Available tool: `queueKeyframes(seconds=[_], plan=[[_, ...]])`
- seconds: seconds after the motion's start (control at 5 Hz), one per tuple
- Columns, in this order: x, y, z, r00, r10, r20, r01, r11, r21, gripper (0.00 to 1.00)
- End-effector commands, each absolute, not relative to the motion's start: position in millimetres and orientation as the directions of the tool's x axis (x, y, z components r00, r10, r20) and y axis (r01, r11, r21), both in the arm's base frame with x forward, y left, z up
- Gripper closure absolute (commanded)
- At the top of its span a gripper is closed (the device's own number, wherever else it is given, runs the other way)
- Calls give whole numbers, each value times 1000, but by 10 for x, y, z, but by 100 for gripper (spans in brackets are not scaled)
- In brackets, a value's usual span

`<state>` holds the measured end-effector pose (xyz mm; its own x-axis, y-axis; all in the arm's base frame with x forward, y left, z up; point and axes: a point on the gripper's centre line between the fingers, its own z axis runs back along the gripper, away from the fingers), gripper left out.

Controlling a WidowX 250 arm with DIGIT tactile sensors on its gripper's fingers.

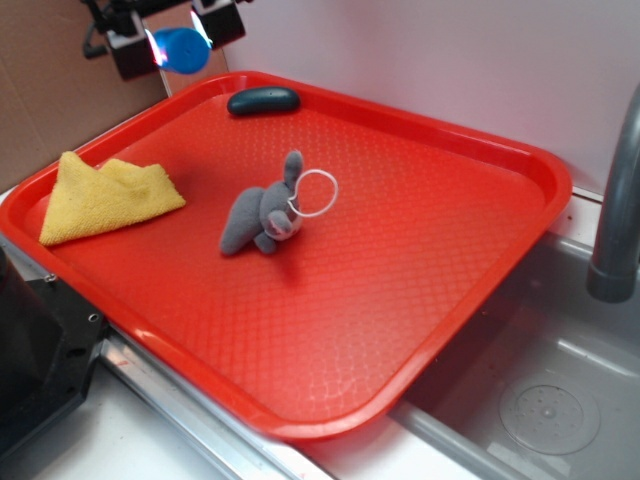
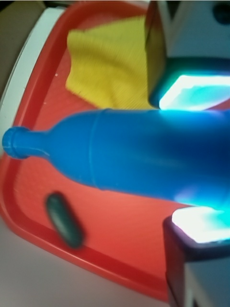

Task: Grab the blue bottle.

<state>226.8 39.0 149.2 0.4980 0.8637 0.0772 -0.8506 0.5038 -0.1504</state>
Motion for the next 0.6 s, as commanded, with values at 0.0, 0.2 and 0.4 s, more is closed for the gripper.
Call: queueKeyframes(seconds=[0.0, 0.2, 0.4], plan=[[1896, 353, 1807, 836, 547, 31, -530, 822, -206, 100], [1804, 264, 1815, 882, 471, 1, -462, 865, -196, 100], [1712, 186, 1769, 890, 452, -61, -455, 867, -203, 100]])
